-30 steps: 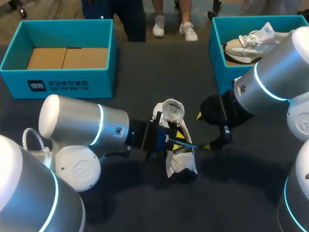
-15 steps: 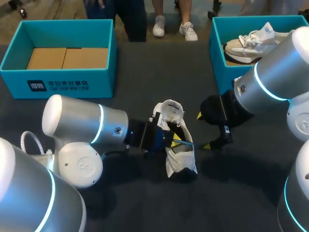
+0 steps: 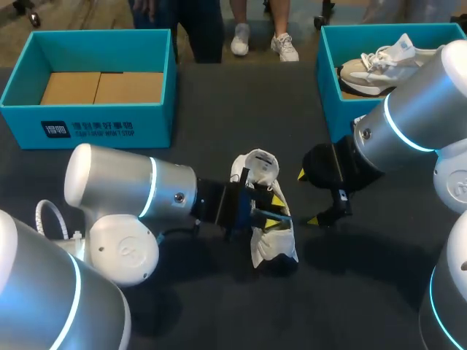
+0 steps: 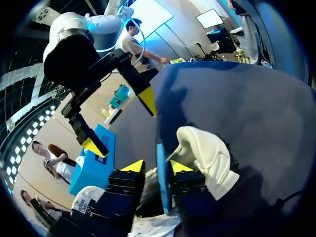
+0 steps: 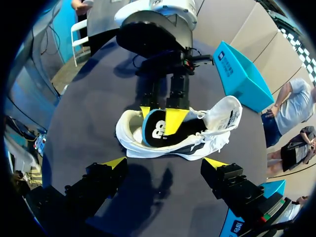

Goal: Take the shoe out of the shoebox, open the shoe tongue, remove and reinsert the insole, then place the shoe into the shoebox

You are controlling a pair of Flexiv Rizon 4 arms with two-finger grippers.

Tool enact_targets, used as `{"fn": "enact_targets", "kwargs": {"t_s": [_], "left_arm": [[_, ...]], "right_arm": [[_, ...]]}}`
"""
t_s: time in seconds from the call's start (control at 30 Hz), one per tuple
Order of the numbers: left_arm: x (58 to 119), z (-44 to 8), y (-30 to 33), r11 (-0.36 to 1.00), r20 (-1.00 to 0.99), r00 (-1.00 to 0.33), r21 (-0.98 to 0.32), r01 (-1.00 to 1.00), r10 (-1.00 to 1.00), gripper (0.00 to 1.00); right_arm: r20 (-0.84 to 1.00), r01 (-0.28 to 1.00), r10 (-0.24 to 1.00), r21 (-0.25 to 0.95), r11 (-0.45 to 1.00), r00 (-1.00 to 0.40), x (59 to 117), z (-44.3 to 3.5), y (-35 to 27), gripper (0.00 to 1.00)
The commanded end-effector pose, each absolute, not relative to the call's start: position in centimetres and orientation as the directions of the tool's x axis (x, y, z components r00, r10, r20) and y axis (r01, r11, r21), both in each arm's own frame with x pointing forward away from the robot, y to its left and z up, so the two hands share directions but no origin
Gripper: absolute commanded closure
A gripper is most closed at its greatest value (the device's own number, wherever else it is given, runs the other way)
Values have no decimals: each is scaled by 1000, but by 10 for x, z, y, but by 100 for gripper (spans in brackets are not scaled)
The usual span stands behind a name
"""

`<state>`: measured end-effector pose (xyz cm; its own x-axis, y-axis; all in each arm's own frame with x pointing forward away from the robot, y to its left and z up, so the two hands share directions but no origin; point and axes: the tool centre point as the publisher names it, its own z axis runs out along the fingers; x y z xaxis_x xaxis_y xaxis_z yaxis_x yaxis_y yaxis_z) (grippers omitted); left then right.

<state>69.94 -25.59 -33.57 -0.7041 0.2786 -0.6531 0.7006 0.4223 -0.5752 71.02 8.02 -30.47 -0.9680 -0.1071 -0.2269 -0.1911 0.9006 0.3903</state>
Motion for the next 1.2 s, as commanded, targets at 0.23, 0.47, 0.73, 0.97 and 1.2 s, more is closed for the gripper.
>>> {"fn": "enact_targets", "kwargs": {"t_s": [0.23,0.47,0.73,0.97,1.2], "left_arm": [[704,-358,-253,430,-632,-714,-578,693,301,100],[712,-364,-248,446,-632,-719,-575,685,289,100],[697,-332,-242,414,-627,-727,-604,681,281,0],[692,-317,-235,429,-566,-748,-613,663,347,0],[692,-304,-221,448,-546,-754,-607,656,365,0]], "right_arm": [[-229,-192,-107,391,900,-968,709,-305,80,0],[-229,-192,-107,391,900,-968,709,-305,80,0],[-229,-192,-107,391,900,-968,709,-305,80,0],[-229,-192,-107,391,900,-968,709,-305,80,0],[-229,-192,-107,391,900,-968,709,-305,80,0]]}}
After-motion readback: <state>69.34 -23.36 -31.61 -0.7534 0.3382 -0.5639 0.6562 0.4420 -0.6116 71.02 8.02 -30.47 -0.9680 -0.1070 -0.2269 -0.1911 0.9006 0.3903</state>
